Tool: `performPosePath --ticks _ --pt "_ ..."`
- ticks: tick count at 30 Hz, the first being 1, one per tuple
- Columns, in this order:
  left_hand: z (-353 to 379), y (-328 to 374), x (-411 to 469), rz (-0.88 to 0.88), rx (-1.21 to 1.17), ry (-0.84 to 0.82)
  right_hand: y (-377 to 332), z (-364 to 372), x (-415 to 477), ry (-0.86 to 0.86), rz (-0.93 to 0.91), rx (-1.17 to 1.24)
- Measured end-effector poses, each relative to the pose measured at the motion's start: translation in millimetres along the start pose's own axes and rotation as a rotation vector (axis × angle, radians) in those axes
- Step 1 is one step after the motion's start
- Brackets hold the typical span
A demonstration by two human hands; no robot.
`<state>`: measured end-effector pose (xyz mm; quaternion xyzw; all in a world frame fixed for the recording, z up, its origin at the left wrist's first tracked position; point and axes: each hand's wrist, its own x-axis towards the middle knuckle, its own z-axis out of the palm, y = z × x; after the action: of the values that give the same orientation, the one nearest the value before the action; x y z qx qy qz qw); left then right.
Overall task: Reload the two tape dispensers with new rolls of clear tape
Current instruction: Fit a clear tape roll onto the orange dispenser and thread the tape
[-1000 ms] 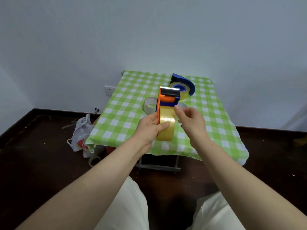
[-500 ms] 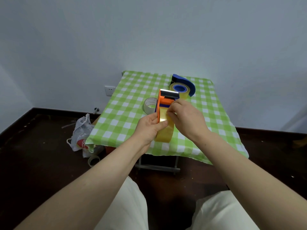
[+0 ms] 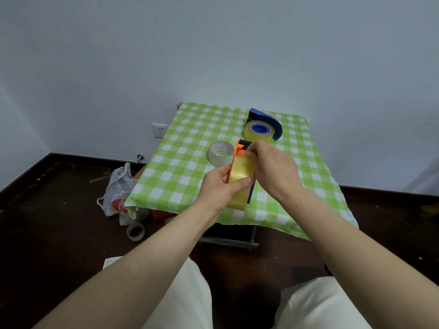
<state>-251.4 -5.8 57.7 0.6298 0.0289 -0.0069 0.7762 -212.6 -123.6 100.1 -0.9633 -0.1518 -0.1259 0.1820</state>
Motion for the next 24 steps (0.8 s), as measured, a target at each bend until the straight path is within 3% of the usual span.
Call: performPosePath --ticks 12,24 --pt "1.3 6.5 -3.4 -0.021 0.025 -0.056 1.4 -14.3 11.2 0.034 0.041 0.007" --pt "5.9 6.8 -1.0 0.007 0.048 0.038 0.9 -17.9 10.6 0.067 0.069 0.063"
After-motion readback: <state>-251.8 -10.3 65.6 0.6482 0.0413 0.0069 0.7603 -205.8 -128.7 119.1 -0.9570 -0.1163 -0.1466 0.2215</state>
